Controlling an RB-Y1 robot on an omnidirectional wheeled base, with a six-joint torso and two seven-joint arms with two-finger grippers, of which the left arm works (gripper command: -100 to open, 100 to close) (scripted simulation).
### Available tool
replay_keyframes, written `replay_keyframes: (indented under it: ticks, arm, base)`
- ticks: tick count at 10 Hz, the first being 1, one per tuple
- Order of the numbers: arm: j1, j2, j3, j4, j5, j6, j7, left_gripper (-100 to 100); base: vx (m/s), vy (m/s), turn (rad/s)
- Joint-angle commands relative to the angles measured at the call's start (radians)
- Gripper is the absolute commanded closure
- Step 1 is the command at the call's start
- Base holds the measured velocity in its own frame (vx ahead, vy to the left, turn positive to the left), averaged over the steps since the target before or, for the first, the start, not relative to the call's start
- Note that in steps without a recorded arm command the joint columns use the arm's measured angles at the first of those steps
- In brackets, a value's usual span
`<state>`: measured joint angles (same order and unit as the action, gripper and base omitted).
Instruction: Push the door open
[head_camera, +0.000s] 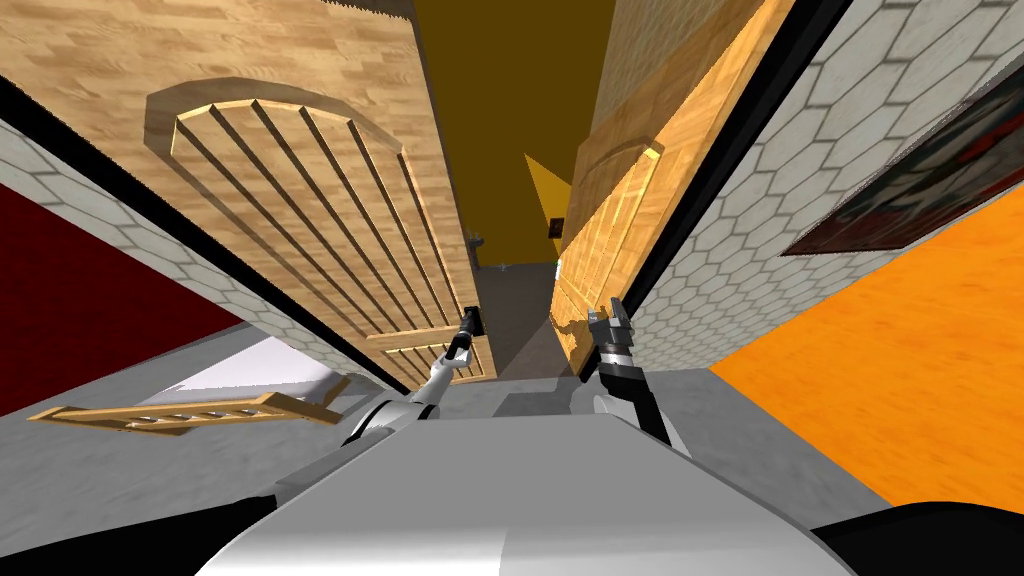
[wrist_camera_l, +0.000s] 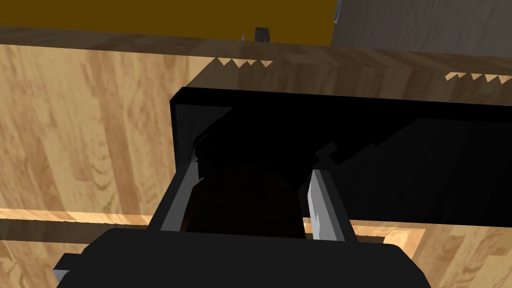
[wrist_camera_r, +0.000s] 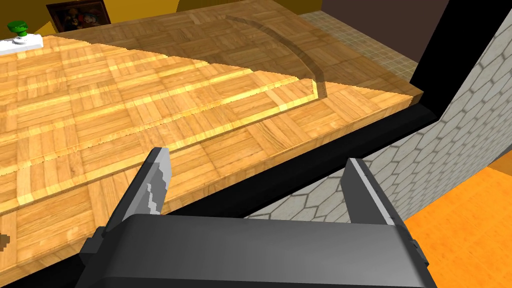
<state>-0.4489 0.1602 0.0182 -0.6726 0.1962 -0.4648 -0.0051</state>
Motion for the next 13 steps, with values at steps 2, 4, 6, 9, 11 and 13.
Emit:
replay_keyframes:
  ticks: [2,4,6,9,11,13]
  arm:
    - [0.002,0.0,0.0,0.001,0.0,0.001,0.0,100]
    - [0.002,0.0,0.0,0.001,0.0,0.001,0.0,100]
    - [0.006,0.006,0.013,0.005,0.005,0.001,-0.005,100]
    - [0.008,0.015,0.031,0.009,0.012,-0.001,-0.011,100]
    - [0.01,0.018,0.039,0.01,0.015,-0.001,-0.014,100]
    - [0.013,0.029,0.061,0.015,0.023,-0.003,-0.021,100]
  base:
    - [-0.032,0.0,-0.005]
    - [-0.015,-0.001,0.002]
    - [0.056,-0.019,0.021]
    - [0.148,-0.057,0.04]
    - [0.129,-0.038,0.047]
    - [0.189,-0.059,0.031]
